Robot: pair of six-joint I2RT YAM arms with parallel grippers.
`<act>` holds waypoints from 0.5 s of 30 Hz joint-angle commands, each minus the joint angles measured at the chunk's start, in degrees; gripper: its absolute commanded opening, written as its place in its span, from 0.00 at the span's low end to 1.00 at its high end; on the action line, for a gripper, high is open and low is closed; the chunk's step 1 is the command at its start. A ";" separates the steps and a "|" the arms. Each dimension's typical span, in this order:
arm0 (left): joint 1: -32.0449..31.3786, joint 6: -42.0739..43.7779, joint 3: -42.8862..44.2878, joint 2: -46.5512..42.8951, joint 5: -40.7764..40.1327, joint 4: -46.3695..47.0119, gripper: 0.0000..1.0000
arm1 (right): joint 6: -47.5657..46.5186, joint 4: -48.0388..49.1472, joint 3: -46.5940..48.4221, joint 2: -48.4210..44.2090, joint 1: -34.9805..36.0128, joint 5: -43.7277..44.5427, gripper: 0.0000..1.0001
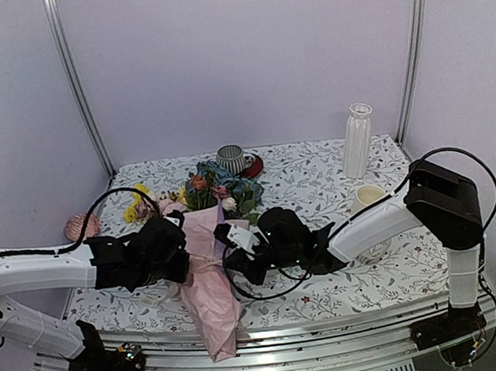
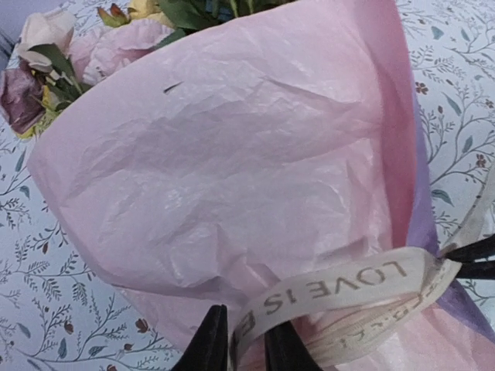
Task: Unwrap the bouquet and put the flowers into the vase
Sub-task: Untie the half-tied ribbon from the tied bouquet.
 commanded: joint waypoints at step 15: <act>7.51 -4.85 -2.35 -3.26 -3.94 -2.04 0.10 | 0.28 1.23 -0.82 -2.82 0.09 0.23 0.04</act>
